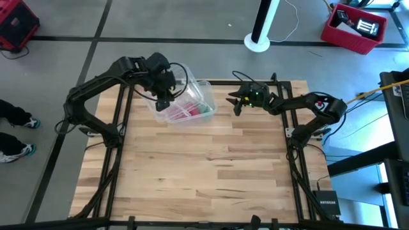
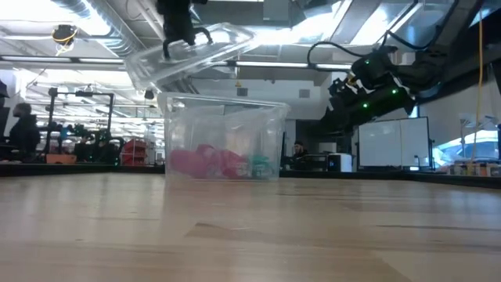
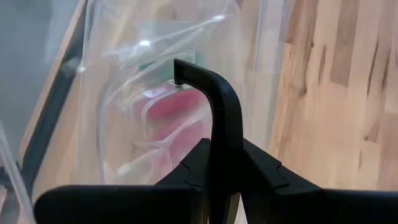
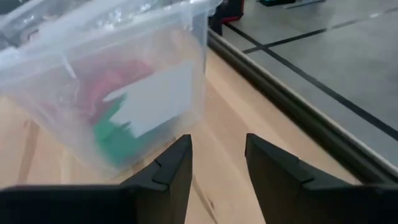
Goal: Roll bandage
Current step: Close the transparent bin
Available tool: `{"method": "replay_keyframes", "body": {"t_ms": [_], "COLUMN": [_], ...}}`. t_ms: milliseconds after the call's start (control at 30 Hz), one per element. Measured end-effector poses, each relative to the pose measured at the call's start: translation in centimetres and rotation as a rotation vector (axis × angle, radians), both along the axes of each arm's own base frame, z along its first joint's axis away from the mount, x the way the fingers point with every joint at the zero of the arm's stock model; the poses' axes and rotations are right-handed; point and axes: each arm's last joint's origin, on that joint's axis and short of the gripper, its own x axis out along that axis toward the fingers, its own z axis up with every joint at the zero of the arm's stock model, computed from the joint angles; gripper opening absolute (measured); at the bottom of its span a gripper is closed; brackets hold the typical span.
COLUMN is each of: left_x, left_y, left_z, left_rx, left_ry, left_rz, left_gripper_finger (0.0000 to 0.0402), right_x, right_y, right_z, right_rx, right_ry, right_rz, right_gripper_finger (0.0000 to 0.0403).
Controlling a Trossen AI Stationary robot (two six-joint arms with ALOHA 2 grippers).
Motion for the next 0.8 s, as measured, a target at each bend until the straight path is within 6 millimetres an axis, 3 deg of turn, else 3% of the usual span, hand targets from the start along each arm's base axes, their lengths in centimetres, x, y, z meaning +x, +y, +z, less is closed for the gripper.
{"method": "replay_keyframes", "body": {"t_ms": [500,800], "left_x": [4.1,7.0], "left_y": [3.0,3.9], "left_z": [-5.0,-7.7], "left_rx": [0.041,0.023], "left_ry": [-0.048,-0.032], "left_rz": [-0.057,-0.07], "left_gripper_finger": [0.0046,0.0046], "right_x": [4.8,5.2], "right_y": [1.5,1.3], "right_z": [-0.6,-1.6], "right_rx": [0.021,0.05], "right_ry": [-0.054,-0.047], "right_rz": [0.063,0.023], "right_gripper_finger": [0.015,0.015]}}
